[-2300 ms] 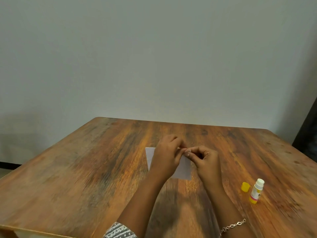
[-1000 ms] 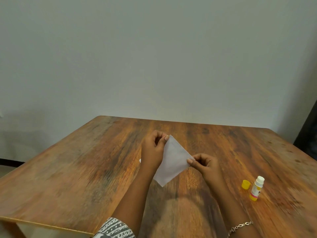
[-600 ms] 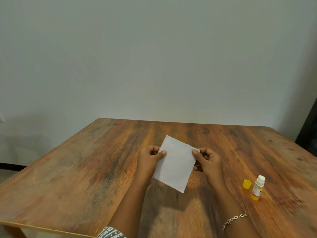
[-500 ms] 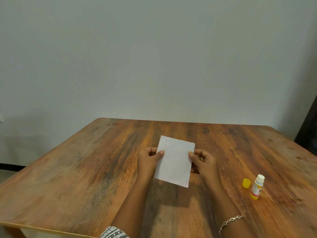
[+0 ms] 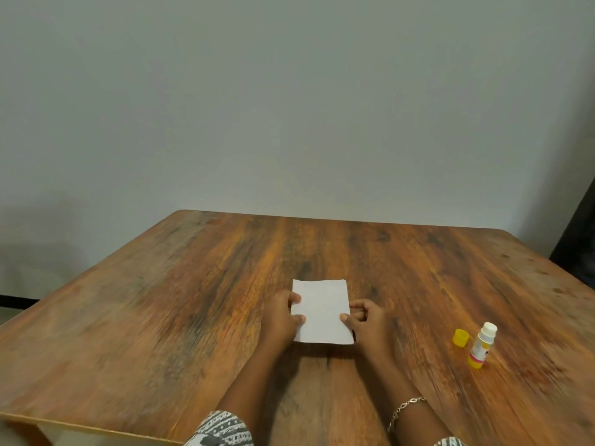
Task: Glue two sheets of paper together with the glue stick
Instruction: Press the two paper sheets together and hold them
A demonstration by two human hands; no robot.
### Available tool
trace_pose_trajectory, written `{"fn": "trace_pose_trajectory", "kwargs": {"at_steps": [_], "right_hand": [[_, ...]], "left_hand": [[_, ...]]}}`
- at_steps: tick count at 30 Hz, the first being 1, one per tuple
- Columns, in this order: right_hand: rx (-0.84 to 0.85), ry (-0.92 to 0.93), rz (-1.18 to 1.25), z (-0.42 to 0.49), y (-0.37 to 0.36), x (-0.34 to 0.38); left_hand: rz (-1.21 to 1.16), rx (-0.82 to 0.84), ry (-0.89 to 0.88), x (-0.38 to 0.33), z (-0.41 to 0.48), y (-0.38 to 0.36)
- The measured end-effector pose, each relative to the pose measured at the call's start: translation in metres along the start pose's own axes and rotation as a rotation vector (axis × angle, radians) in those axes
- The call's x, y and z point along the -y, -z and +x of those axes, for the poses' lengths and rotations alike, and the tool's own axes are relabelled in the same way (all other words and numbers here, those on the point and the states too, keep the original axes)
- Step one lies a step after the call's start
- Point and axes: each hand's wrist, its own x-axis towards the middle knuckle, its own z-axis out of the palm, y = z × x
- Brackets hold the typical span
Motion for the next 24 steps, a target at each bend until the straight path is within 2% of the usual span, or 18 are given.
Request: {"fn": "trace_pose_trajectory", "kwargs": {"at_steps": [6,18,21,24], "right_hand": [[0.005,0.015,-0.18,0.005,-0.012,-0.009],[0.033,0.068,-0.546,0.006,-0.018,-0.015],[0.042,0.087,-0.544,0.003,-0.018,-0.014],[0.021,0.085,-0.409,0.002,-0.015,-0.013]], "left_hand": [[0.274,0.111,-0.079,0.015,0.013,-0.008],[0.498,0.141,-0.114,0.035,0.023,-0.019],[0.497,0.121,-0.124,0.036,0.021,-0.019],[0.475,0.023,-0.164,0.035,0.013,-0.021]]}}
